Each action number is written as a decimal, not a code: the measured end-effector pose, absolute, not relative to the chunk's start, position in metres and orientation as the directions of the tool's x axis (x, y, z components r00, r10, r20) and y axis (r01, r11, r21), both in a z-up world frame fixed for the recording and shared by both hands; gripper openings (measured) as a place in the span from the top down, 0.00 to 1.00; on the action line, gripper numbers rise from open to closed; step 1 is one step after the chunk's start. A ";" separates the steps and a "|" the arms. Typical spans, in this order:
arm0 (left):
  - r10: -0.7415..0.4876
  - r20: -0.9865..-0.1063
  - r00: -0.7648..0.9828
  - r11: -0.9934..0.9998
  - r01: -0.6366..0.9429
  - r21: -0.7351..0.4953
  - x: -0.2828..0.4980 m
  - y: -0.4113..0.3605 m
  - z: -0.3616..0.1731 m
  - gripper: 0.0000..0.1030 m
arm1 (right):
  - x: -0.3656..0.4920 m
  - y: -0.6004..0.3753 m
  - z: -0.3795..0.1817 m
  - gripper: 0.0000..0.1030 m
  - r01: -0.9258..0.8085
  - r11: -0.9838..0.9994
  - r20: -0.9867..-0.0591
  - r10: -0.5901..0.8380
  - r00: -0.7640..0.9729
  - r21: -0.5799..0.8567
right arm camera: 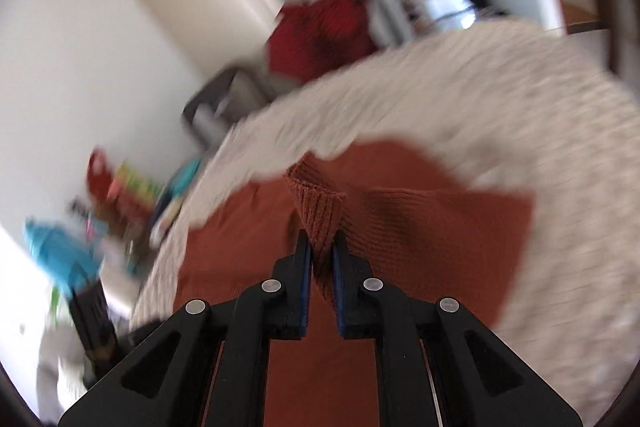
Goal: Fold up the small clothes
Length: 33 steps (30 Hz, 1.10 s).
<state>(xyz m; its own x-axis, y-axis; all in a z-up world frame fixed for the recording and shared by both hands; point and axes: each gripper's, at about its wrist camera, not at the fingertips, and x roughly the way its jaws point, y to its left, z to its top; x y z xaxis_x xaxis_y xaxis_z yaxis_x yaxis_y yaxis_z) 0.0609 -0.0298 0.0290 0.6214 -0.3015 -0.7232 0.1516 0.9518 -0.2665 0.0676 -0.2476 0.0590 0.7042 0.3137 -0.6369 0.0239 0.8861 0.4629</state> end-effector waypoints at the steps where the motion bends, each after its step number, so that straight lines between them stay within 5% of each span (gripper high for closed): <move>1: -0.325 -0.714 0.620 0.943 0.155 -0.295 0.062 -0.029 0.032 0.42 | 0.071 -0.238 0.050 0.90 0.004 0.889 -0.658 0.336 0.674 0.459; 4: -0.348 -0.695 0.629 0.935 0.174 -0.311 0.065 -0.031 0.044 0.42 | 0.081 -0.218 0.021 0.79 -0.022 0.903 -0.730 0.361 0.580 0.430; 7: -0.376 -0.685 0.623 0.924 0.200 -0.325 0.070 -0.039 0.051 0.42 | 0.067 -0.214 0.024 0.58 -0.072 0.899 -0.709 0.388 0.589 0.432; 19: -0.535 -0.723 0.436 0.844 0.249 -0.474 0.113 -0.097 0.024 0.43 | 0.016 -0.242 0.025 0.58 -0.044 0.923 -0.717 0.326 0.617 0.382; 27: -0.566 -0.721 0.400 0.823 0.215 -0.527 0.122 -0.108 0.019 0.87 | 0.012 -0.247 0.020 0.58 -0.050 0.918 -0.711 0.338 0.616 0.393; 33: -0.587 -0.658 0.472 0.808 0.294 -0.511 0.125 -0.113 0.048 0.89 | 0.009 -0.249 0.019 0.58 -0.049 0.912 -0.705 0.349 0.617 0.408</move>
